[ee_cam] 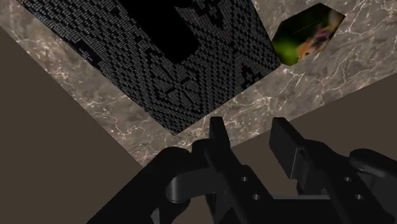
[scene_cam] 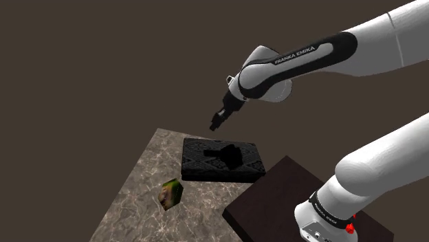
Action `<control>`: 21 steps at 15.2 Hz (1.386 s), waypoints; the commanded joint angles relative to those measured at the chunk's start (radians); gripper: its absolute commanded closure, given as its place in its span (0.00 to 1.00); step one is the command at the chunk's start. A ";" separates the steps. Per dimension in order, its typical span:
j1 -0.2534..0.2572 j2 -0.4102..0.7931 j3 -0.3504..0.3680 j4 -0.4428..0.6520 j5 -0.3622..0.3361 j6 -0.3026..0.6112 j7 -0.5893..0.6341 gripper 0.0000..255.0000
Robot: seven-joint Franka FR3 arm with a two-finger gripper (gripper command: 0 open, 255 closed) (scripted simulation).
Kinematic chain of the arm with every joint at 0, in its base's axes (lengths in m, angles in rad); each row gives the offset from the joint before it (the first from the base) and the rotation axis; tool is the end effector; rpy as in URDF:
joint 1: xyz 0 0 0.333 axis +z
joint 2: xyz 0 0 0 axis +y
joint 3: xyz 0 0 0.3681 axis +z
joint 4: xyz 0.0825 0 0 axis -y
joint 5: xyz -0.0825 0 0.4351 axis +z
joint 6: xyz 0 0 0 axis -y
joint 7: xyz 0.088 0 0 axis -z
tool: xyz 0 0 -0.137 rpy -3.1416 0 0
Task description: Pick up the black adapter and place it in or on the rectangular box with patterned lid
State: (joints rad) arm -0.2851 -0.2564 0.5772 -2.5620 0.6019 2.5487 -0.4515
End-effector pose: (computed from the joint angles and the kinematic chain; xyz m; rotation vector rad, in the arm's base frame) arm 0.4648 0.1365 0.3483 -2.8649 -0.3999 -0.3598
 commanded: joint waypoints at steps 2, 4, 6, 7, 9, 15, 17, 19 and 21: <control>-0.100 0.047 0.103 0.047 -0.218 -0.109 0.326 0.00; -0.171 0.119 0.182 0.108 -0.389 -0.249 0.609 0.00; -0.203 0.216 0.226 0.179 -0.520 -0.406 0.861 0.00; -0.199 0.235 0.225 0.191 -0.539 -0.434 0.902 0.00; -0.194 0.252 0.222 0.174 -0.551 -0.405 0.912 0.00; -0.190 0.306 0.221 0.132 -0.595 -0.324 0.947 0.00; -0.190 0.306 0.220 0.132 -0.595 -0.324 0.947 0.00; -0.190 0.306 0.220 0.132 -0.595 -0.324 0.947 0.00; -0.190 0.306 0.220 0.132 -0.595 -0.324 0.947 0.00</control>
State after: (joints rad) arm -0.4752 0.0496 0.7976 -2.4304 0.0073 2.2248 0.4949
